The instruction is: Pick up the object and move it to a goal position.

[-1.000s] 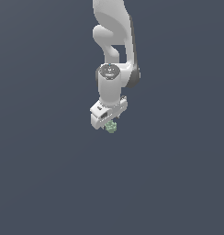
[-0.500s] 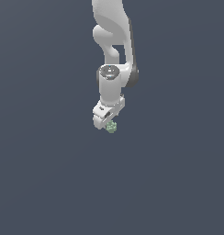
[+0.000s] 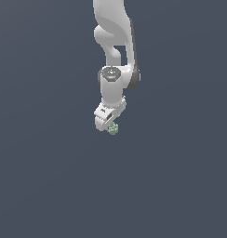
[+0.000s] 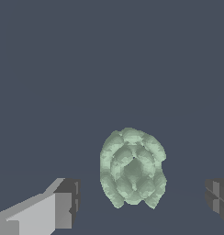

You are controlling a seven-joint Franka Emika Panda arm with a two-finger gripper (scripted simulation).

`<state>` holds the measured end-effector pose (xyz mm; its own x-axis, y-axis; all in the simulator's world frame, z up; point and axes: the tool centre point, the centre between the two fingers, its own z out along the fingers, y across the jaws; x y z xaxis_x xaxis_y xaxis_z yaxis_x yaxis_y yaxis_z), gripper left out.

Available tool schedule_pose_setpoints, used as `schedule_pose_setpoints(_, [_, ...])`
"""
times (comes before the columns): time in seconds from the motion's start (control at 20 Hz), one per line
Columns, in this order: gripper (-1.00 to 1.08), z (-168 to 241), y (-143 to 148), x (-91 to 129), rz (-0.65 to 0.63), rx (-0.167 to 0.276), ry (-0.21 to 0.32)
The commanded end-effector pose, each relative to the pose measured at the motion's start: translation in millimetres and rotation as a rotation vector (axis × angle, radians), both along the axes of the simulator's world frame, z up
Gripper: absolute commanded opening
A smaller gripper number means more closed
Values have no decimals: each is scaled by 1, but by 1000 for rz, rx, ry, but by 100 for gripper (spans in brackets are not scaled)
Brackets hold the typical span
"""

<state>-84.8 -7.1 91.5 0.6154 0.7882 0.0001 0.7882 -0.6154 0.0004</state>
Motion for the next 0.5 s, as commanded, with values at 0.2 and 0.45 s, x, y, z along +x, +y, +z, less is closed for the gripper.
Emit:
schedule_pose_setpoints(0.2, [100,-21,0,-1,3,0,1])
schedule_pose_setpoints(0.45, [100,-42,0,-1,4,0,0])
